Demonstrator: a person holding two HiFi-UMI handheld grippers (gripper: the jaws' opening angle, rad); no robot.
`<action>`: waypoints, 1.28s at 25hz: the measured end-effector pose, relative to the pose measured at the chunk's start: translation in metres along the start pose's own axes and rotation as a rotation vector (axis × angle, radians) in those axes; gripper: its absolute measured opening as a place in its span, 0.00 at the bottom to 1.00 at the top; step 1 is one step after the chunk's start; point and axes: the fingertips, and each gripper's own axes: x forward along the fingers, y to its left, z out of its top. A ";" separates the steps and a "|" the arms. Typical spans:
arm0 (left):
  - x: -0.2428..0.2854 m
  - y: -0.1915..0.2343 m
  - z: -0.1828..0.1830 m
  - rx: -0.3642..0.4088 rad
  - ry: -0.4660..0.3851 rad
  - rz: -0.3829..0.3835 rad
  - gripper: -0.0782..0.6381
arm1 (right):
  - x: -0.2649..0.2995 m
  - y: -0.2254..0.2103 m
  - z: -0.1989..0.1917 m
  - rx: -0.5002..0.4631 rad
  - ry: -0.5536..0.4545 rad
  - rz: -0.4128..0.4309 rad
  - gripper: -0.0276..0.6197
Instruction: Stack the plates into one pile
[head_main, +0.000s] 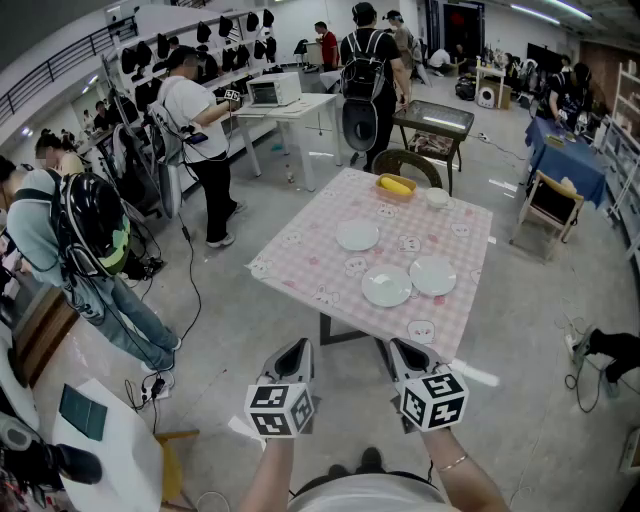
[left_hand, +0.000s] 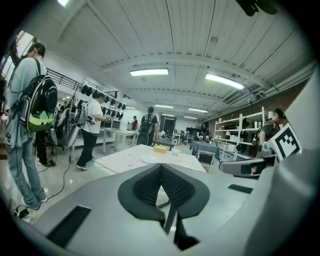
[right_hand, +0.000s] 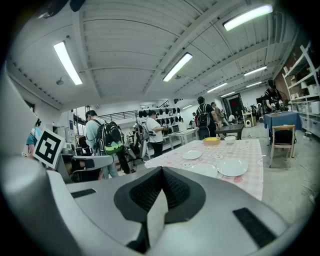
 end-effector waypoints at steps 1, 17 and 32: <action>0.010 -0.004 -0.002 -0.001 -0.001 0.002 0.14 | 0.002 -0.012 0.000 0.001 -0.001 0.001 0.05; 0.045 -0.034 -0.005 0.001 -0.017 0.052 0.14 | 0.000 -0.058 0.016 -0.003 -0.069 0.051 0.05; 0.115 -0.002 0.009 -0.007 0.024 0.011 0.25 | 0.051 -0.092 0.037 0.098 -0.079 -0.002 0.17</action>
